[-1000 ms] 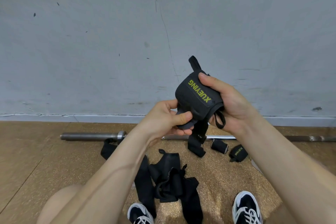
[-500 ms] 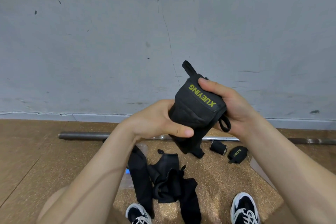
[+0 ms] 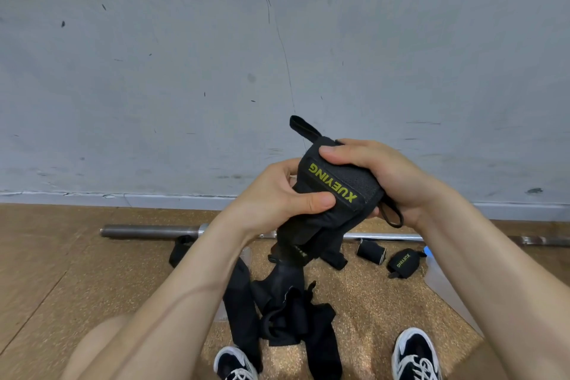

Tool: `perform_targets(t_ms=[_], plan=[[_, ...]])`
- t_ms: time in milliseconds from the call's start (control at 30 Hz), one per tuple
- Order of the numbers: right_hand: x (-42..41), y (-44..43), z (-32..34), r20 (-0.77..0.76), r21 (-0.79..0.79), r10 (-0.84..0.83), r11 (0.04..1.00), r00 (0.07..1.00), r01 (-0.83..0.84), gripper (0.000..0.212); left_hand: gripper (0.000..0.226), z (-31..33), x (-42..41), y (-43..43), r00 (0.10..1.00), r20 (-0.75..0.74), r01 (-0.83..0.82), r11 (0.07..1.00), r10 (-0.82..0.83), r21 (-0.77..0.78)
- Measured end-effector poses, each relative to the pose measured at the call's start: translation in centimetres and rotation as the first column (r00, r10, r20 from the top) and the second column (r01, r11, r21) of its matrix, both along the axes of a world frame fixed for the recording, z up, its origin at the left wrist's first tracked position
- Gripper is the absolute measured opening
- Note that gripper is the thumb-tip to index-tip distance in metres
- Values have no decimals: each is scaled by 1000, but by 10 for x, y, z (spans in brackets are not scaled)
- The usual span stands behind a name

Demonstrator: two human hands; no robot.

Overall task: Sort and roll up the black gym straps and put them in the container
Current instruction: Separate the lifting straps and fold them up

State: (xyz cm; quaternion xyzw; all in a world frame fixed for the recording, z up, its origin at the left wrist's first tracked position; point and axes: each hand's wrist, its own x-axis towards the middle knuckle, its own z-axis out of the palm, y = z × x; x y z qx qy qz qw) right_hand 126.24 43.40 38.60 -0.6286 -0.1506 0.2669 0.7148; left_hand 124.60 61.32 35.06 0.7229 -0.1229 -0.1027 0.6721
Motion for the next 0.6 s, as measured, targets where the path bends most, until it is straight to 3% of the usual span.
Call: perform_targets(t_ms=[167, 300, 400, 467, 600], plan=[[-1, -1, -3, -111, -60, 55, 996, 992, -62, 39, 43, -6, -1, -5, 997, -62, 34, 995, -40, -95], [1, -1, -6, -88, -172, 21, 984, 996, -36, 51, 53, -9, 0, -12, 988, -150, -50, 987, 27, -153], [5, 1, -11, 24, -249, -109, 962, 994, 111, 48, 28, -9, 3, -12, 981, -161, -129, 979, 104, -155], [7, 2, -14, 169, -302, -201, 921, 965, 245, 41, 23, -9, 4, -13, 978, -171, -144, 979, 119, -142], [6, 6, -22, 438, -407, -141, 850, 888, 335, 31, 12, -8, 3, -18, 954, -223, -234, 963, 202, -130]])
